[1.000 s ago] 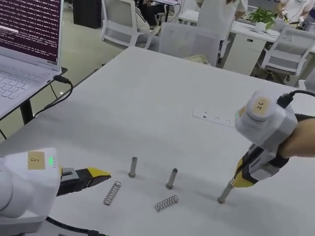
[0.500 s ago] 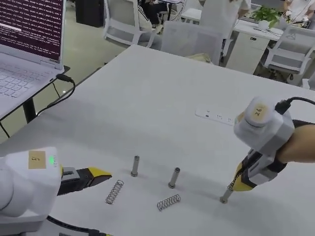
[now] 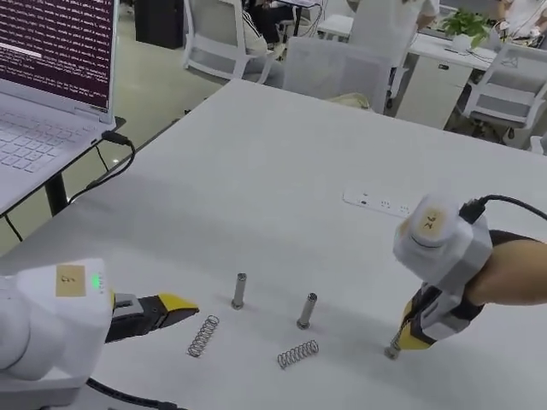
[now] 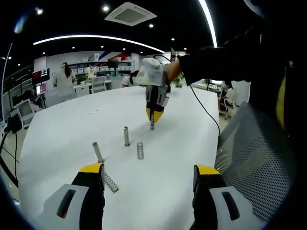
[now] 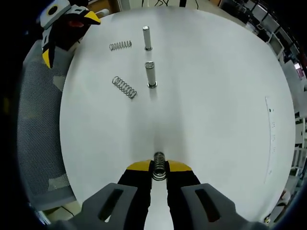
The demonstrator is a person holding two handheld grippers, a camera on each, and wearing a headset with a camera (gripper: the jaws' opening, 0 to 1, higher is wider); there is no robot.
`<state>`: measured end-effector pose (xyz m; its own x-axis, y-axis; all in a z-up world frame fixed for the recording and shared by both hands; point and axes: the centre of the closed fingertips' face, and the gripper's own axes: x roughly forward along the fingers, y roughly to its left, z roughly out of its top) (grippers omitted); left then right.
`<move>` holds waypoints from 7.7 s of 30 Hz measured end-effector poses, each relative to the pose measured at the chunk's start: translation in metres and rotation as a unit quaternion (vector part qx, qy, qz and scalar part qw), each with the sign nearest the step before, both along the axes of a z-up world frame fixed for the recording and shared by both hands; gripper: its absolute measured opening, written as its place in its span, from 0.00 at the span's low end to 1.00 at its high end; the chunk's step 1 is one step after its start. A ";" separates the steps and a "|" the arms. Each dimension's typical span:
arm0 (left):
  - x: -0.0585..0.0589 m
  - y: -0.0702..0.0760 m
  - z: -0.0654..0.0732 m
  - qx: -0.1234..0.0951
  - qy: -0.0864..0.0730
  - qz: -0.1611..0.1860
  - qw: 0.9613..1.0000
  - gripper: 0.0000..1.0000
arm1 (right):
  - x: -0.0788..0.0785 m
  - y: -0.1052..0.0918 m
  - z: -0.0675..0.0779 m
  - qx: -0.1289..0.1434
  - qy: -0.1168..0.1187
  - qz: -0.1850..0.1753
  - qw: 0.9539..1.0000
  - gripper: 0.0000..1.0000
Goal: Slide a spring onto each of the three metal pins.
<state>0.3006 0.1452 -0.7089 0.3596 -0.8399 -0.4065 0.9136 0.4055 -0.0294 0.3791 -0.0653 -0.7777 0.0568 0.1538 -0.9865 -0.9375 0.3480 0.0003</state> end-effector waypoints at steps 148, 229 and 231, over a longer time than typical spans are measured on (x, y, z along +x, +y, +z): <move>0.052 -0.085 -0.071 0.101 0.014 -0.052 0.993 0.15 | -0.070 0.003 0.074 0.226 -0.173 -0.173 0.943 0.38; 0.025 -0.067 -0.030 0.087 -0.047 -0.098 0.990 0.03 | -0.075 0.052 0.081 0.267 -0.158 -0.121 0.943 0.33; 0.020 -0.068 -0.026 0.083 -0.051 -0.106 0.990 0.03 | -0.076 0.053 0.081 0.265 -0.157 -0.117 0.944 0.32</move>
